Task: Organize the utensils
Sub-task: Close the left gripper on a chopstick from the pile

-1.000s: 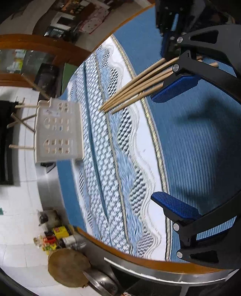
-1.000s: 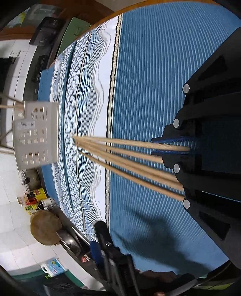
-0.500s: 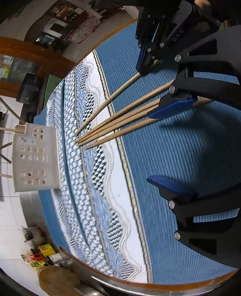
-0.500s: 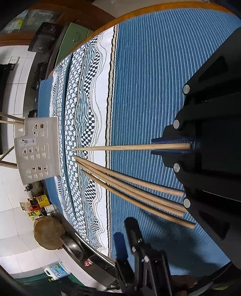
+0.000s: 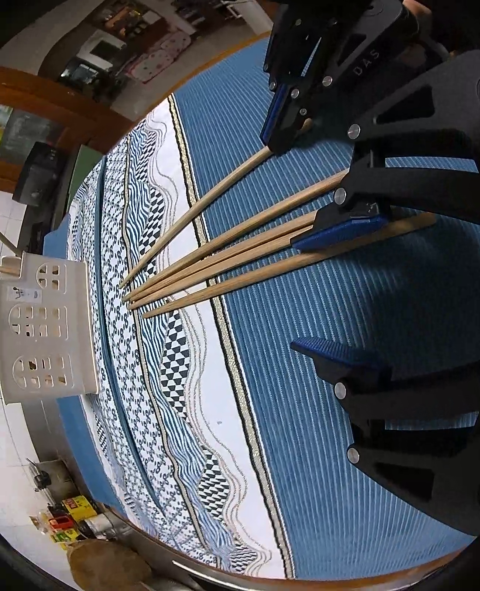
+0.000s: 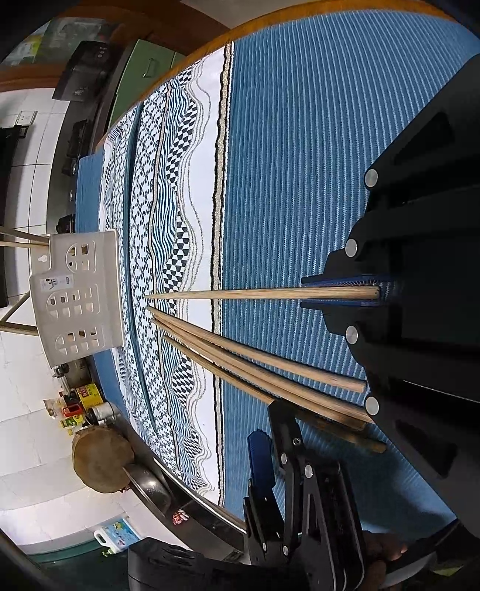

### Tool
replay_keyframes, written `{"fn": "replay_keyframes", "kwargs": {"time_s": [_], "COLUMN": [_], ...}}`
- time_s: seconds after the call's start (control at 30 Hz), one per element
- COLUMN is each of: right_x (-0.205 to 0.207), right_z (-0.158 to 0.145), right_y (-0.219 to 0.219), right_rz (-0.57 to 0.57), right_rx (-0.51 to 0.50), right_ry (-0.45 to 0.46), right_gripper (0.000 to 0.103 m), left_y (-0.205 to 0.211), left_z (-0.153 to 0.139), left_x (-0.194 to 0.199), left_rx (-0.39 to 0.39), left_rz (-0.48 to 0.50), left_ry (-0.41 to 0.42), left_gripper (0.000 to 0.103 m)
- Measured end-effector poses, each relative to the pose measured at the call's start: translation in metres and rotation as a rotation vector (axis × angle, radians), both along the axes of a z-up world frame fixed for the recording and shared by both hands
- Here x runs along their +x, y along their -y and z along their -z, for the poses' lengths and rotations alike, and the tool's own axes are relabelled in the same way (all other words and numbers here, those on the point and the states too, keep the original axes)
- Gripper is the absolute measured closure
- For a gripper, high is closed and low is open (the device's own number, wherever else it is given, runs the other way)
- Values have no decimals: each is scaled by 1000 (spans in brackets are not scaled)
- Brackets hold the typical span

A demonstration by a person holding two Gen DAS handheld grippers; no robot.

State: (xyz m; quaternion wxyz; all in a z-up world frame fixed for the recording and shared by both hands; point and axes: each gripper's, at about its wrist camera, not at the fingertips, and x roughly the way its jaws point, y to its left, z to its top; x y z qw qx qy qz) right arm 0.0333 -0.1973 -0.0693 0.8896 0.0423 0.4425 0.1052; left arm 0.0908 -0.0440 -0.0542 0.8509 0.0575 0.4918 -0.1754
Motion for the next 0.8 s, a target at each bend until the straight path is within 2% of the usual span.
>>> {"fn": "replay_keyframes", "kwargs": {"time_s": [0.1,0.23,0.3,0.47,0.53,0.67,0.8], "right_x": [0,0,0,1,0,0,1], "right_z": [0,1,1,1,1,1,2], "right_y": [-1,-1,-1,0,1,1,0], "right_rz": [-1,-1,-1,-5,-5,-2,-2], "right_rx": [-3,-9,-9,-3,1,2,0], "right_ry": [1,6,8,7,8,11,14], "right_gripper": [96,96,96,96,96,96,96], "left_y": [0,6,11,4,-2,-8,-6], "left_z": [-1,-1,2,3,2,2,4], "left_x": [1,0,-3,-1,0,-1,-4], "left_rx": [34,32,48,66,84,9,3], "left_rz": [-15,-7,-2,-13,-30,-16,6], "left_ry": [13,-5,6,31,40,23,34], "left_gripper": [55,67,67,87,87,87,88]}}
